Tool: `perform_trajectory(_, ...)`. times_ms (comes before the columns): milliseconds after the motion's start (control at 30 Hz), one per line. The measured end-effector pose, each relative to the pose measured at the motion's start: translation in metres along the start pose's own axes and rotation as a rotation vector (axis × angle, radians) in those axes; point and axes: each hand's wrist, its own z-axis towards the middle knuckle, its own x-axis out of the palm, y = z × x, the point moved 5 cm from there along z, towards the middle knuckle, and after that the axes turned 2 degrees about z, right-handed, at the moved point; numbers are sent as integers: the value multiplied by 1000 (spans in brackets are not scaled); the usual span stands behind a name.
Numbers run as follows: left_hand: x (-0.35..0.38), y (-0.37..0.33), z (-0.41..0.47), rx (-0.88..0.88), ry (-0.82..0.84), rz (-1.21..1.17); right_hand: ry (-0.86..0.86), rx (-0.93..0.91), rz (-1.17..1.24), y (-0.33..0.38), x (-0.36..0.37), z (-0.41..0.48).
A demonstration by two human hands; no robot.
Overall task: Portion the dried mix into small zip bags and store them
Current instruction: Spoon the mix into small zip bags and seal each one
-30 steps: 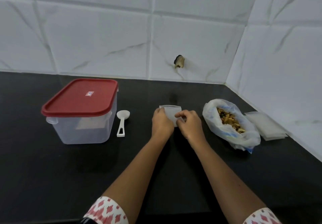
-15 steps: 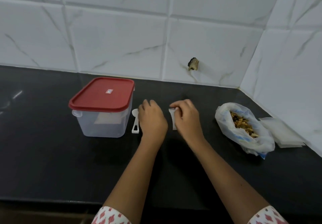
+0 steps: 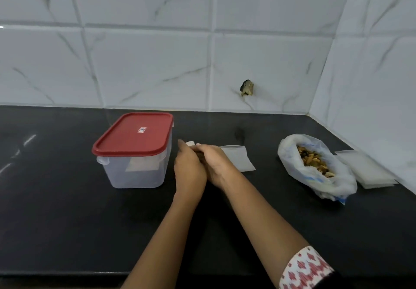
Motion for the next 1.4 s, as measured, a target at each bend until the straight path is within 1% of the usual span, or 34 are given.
perform_trajectory(67, -3, -13, -3, 16, -1, -136, -22, -62, 22, 11, -8, -3)
perform_trajectory(133, -3, -29, -3, 85, 8, -226, -62, -144, 6, 26, -22, -5)
perform_trajectory(200, 5, -45, -1, 138, 58, -321, -107, -217, -12, 39, -42, -5)
perform_trajectory(300, 26, -62, 6, 213, 112, -350, -175, -277, 30, 52, -77, -2)
perform_trajectory(367, 40, -60, 15, 203, 110, -318, -265, -289, 15, 49, -100, 1)
perform_trajectory(433, 58, -52, 24, 173, 109, -160, -363, -300, -90, 37, -121, 7)
perform_trajectory(500, 74, -43, 33, 169, 142, 55, -394, -299, -202, 26, -130, 12)
perform_trajectory(533, 81, -40, 37, 173, 167, 126, -393, -300, -245, 24, -131, 16)
perform_trajectory(600, 89, -35, 44, 182, 200, 196, -420, -333, -359, 28, -132, 21)
perform_trajectory(667, 92, -33, 46, 195, 194, 205, -434, -355, -429, 30, -131, 23)
perform_trajectory(767, 90, -34, 47, 212, 172, 147, -447, -369, -503, 33, -130, 19)
perform_trajectory(800, 89, -34, 48, 218, 175, 119, -463, -412, -565, 36, -129, 17)
perform_trajectory(867, 86, -37, 52, 250, 203, 21, -523, -558, -733, 49, -126, 9)
perform_trajectory(933, 81, -44, 53, 346, 235, -119, -558, -680, -847, 59, -123, 3)
perform_trajectory(1000, 74, -56, 47, 473, 254, -225, -555, -667, -888, 63, -125, -1)
perform_trajectory(1067, 71, -66, 40, 595, 249, -260, -526, -570, -835, 63, -130, -3)
perform_trajectory(1167, 68, -75, 32, 708, 250, -250, -439, -429, -605, 57, -136, -4)
perform_trajectory(1267, 65, -79, 27, 755, 283, -280, -377, -374, -409, 53, -138, -4)
perform_trajectory(1300, 64, -80, 26, 762, 301, -294, -374, -381, -404, 54, -138, -4)
perform_trajectory(1333, 64, -80, 26, 759, 322, -302, -393, -399, -458, 56, -139, -4)
perform_trajectory(1400, 63, -83, 25, 729, 380, -292, -492, -466, -716, 63, -139, -9)
